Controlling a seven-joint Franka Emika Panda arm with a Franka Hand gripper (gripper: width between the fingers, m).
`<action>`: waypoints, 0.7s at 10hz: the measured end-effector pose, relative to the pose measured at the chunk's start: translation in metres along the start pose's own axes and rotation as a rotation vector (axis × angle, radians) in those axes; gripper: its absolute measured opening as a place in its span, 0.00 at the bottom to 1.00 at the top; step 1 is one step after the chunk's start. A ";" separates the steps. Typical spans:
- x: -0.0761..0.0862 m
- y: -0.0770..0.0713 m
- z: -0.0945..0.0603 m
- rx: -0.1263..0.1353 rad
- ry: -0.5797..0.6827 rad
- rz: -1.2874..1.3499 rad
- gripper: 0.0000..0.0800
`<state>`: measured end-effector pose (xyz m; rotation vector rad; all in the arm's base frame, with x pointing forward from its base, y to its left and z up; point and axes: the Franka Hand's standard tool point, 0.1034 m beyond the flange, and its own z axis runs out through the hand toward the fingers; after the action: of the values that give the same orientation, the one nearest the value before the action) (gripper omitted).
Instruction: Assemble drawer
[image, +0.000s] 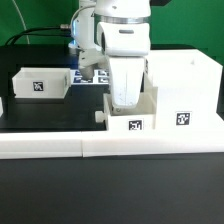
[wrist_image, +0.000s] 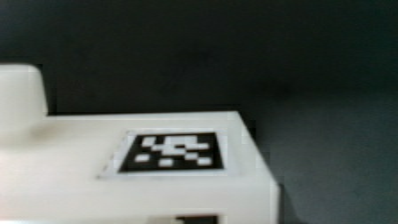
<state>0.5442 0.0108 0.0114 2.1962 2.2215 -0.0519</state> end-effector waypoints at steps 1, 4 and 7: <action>0.003 0.000 0.001 0.001 0.002 -0.003 0.06; 0.004 0.005 0.000 -0.001 0.002 -0.036 0.06; 0.003 0.006 0.000 -0.003 0.001 -0.037 0.06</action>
Offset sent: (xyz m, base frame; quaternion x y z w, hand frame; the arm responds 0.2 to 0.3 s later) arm 0.0118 0.0112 -0.0021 0.0129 0.0150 -0.0689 0.9974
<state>0.5498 0.0138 0.0111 2.1541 2.2612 -0.0475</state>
